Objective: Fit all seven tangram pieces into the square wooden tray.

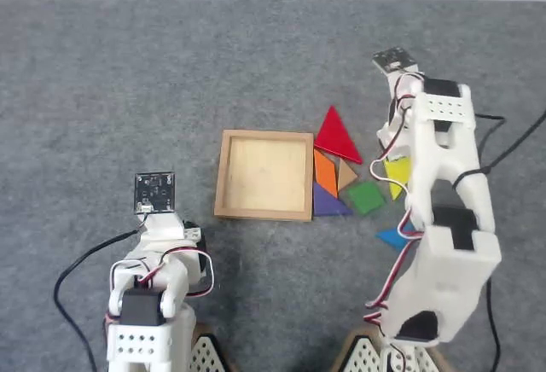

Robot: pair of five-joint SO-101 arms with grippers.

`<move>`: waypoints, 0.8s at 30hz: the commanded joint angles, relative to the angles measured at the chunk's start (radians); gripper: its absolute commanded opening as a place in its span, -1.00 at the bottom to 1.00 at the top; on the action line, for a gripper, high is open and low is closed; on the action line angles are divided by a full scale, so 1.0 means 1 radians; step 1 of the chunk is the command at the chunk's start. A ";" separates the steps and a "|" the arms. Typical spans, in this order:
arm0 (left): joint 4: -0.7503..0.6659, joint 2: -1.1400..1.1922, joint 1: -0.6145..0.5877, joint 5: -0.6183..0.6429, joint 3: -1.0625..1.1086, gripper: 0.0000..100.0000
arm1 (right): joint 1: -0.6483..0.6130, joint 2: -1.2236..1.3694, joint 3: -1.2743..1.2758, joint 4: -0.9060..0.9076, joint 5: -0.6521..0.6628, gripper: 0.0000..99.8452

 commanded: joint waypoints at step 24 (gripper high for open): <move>0.002 -0.020 -0.006 -0.011 -0.013 -0.97 | -0.070 0.189 -0.080 -0.070 -0.011 -0.36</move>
